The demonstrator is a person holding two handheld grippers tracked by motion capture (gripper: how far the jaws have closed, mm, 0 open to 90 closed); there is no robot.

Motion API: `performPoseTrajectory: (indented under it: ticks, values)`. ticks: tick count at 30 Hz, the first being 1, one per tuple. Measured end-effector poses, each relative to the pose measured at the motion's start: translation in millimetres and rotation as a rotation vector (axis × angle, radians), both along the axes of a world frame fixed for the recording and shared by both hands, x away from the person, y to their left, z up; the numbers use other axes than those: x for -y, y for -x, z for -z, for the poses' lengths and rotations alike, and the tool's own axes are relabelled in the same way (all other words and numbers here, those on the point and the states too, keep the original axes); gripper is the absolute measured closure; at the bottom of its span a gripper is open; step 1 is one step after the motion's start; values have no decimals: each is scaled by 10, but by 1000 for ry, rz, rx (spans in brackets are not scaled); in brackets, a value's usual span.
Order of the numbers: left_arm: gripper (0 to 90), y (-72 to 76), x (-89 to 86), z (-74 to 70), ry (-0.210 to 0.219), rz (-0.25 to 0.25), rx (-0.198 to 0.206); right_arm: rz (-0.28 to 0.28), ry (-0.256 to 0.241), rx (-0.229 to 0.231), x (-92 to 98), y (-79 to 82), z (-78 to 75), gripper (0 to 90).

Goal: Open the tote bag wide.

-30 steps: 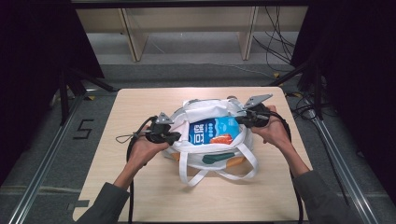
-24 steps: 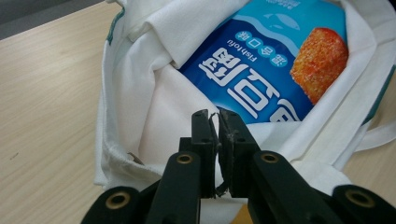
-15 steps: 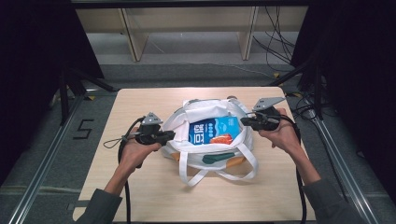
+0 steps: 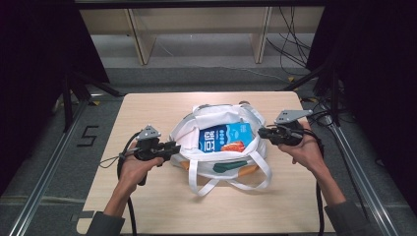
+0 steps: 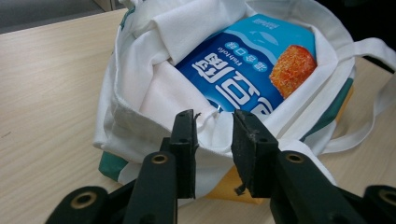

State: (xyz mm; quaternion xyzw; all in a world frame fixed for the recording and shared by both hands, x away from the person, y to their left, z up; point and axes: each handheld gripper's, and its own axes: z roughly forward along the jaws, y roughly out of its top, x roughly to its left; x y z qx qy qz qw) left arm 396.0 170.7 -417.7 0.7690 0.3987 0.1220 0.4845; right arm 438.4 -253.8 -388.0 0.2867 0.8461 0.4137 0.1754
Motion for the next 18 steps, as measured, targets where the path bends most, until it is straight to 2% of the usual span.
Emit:
performPoseTrajectory:
  ticks: [1, 2, 3, 4, 5, 6, 8, 11, 13, 16, 17, 18]
  values:
    - [683, 13, -6, 15, 3, 0, 15, -6, -4, 17, 12, -3, 15, 833]
    - [682, 30, 1, 25, -9, -2, 15, 0, -8, -13, 6, 31, 25, 828]
    - [677, 42, 12, 33, -15, 2, 13, -9, -10, -3, 15, 33, 36, 825]
    - [675, 54, 12, 33, -3, -1, 19, -1, -27, 7, 5, 58, 54, 825]
    - [673, 63, 8, 31, 0, 0, 16, -15, -33, 18, 12, 66, 61, 822]
    - [668, 69, 12, 36, 3, -3, 17, -2, -53, 22, 10, 93, 76, 822]
    - [648, 95, 6, 40, -20, 2, 31, -1, -37, 17, 9, 133, 115, 808]
    - [617, 153, 7, 43, -17, 13, 18, 3, -48, 8, 28, 171, 137, 800]
    - [606, 194, -1, 45, -24, 18, 21, -3, -45, 27, 75, 185, 142, 790]
    - [566, 231, -1, 73, -22, 17, 16, 22, -66, 13, 119, 232, 128, 766]
    - [550, 233, -4, 78, -22, 22, 14, 19, -64, 37, 145, 228, 125, 756]
    - [536, 240, -3, 80, -20, 22, 7, 33, -71, 17, 147, 253, 126, 751]
